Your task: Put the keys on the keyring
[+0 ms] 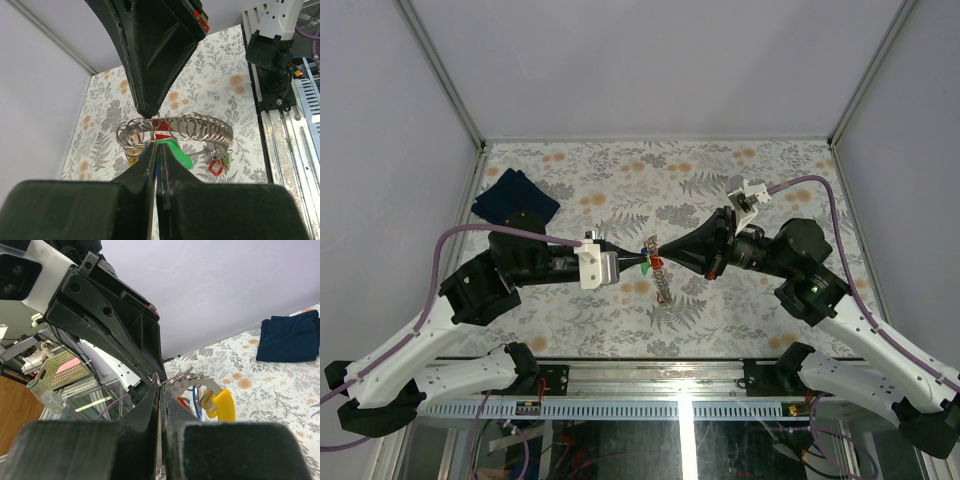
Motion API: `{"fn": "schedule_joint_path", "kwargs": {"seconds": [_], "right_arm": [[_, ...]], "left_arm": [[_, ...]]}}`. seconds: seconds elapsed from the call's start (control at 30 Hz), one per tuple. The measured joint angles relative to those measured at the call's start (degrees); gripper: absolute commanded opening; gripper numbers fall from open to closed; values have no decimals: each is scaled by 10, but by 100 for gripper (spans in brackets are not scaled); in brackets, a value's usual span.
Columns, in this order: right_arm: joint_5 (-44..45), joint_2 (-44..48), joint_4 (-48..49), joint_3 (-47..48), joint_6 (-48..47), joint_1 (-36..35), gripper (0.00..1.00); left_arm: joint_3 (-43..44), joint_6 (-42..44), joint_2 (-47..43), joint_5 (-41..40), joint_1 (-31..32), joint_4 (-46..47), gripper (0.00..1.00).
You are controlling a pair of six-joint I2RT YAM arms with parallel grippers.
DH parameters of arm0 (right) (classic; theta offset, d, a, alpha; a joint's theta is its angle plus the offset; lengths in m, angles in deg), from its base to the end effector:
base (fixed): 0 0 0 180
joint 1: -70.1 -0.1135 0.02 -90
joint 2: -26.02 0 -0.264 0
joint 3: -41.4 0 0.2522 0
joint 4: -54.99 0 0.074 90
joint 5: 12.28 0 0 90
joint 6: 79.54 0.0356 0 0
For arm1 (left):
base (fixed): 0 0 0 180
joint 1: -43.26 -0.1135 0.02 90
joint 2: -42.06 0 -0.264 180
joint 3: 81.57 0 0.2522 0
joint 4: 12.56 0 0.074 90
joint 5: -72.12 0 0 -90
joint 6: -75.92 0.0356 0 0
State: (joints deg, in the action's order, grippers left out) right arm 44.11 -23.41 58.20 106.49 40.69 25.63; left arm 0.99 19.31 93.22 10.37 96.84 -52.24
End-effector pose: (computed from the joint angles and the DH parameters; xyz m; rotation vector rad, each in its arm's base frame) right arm 0.1212 0.1466 0.4156 -0.7259 1.2563 1.4550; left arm 0.0897 -0.1500 0.4354 1.4432 0.9821 -0.6812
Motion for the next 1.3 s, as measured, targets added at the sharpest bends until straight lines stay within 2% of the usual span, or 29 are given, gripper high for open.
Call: {"fn": "schedule_joint_path", "kwargs": {"seconds": [0.3, 0.53, 0.67, 0.83, 1.03, 1.3], "right_arm": [[17, 14, 18, -20, 11, -1, 0], [30, 15, 68, -39, 33, 0, 0], [36, 16, 109, -52, 37, 0, 0], [35, 28, 135, -60, 19, 0, 0], [17, 48, 139, -60, -30, 0, 0], [-10, 52, 139, -60, -80, 0, 0]], "left_arm": [[0, 0, 5, 0, 0, 3, 0], [0, -7, 5, 2, 0, 10, 19], [-2, -30, 0, 7, 0, 24, 23], [-37, -82, -30, 9, 0, 90, 27], [-95, -186, -63, -18, 0, 223, 33], [-147, -321, -54, -25, 0, 398, 34]]}}
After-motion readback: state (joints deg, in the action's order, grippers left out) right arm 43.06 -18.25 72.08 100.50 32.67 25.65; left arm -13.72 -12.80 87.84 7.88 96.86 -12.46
